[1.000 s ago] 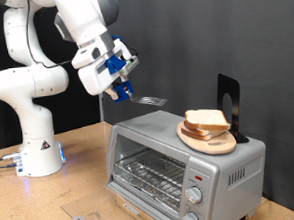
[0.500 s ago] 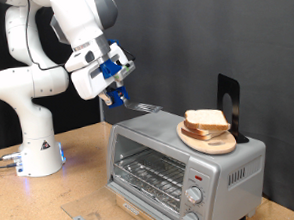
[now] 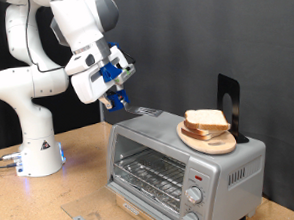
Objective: Make a piece of toast with the oven
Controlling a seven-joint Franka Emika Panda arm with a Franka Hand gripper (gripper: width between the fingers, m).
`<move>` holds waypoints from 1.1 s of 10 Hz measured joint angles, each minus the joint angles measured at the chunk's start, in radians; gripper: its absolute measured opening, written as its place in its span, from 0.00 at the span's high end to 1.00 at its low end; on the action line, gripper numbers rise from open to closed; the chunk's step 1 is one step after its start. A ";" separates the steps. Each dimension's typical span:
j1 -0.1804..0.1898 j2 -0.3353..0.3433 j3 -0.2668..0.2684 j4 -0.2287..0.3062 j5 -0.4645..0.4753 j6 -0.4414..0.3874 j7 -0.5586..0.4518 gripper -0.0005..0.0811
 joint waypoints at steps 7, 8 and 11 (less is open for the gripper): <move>-0.007 0.049 0.027 0.120 -0.148 -0.129 0.141 0.40; -0.009 0.066 0.037 0.134 -0.167 -0.128 0.163 0.40; -0.009 0.116 0.063 0.163 -0.175 -0.088 0.202 0.40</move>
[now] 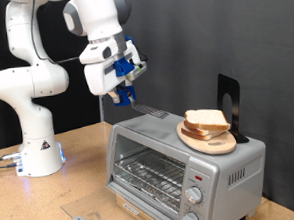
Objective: Make a piece of toast with the oven
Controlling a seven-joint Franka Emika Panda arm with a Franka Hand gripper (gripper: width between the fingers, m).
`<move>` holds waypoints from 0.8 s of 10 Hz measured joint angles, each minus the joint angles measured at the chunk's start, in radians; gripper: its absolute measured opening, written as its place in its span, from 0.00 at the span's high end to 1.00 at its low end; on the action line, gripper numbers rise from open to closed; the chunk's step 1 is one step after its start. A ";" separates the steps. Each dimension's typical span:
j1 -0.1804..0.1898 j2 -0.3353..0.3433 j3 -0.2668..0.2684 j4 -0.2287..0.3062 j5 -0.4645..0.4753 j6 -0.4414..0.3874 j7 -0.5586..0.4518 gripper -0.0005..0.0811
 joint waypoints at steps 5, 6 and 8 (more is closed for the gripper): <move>0.000 0.052 0.016 0.028 0.000 0.050 0.023 0.40; 0.000 0.058 0.016 0.030 0.000 0.064 0.029 0.40; 0.000 0.077 0.020 0.037 0.000 0.085 0.040 0.40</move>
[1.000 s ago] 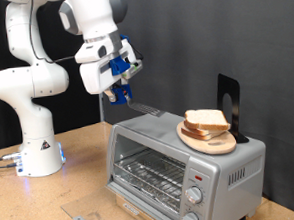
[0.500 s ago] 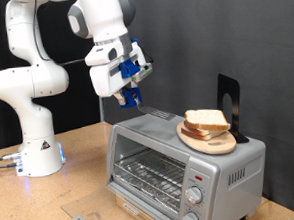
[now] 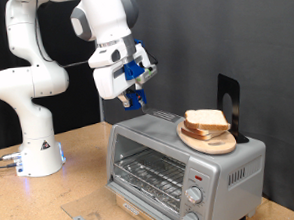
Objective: Make a piece of toast with the oven
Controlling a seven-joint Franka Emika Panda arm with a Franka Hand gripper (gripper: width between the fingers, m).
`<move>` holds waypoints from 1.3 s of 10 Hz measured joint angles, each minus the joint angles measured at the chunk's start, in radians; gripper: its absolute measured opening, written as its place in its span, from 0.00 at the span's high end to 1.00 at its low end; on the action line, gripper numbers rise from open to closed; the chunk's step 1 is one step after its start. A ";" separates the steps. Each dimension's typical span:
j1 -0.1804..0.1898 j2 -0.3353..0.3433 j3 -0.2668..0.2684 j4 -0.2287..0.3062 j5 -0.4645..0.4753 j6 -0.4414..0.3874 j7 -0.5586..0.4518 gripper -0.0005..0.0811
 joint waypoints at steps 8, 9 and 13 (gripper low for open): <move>0.000 0.045 0.035 0.018 -0.008 0.021 0.028 0.40; 0.000 0.045 0.039 0.019 -0.008 0.021 0.029 0.40; 0.000 0.046 0.056 0.022 -0.008 0.022 0.033 0.40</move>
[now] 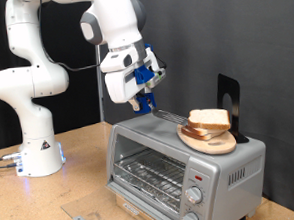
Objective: Make a piece of toast with the oven
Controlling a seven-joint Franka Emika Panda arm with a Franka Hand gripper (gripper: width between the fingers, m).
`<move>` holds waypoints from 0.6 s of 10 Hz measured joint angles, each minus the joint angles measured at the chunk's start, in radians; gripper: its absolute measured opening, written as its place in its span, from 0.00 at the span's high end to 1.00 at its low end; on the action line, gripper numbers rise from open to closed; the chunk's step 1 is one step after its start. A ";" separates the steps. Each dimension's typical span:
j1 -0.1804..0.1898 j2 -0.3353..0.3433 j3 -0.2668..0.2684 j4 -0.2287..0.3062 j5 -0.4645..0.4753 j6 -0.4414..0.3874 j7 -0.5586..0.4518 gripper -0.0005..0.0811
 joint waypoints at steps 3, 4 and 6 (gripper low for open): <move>0.000 0.000 0.013 0.003 0.000 0.000 0.016 0.40; 0.000 0.001 0.017 0.005 0.000 0.000 0.020 0.40; 0.000 0.002 0.025 0.007 0.000 0.001 0.028 0.40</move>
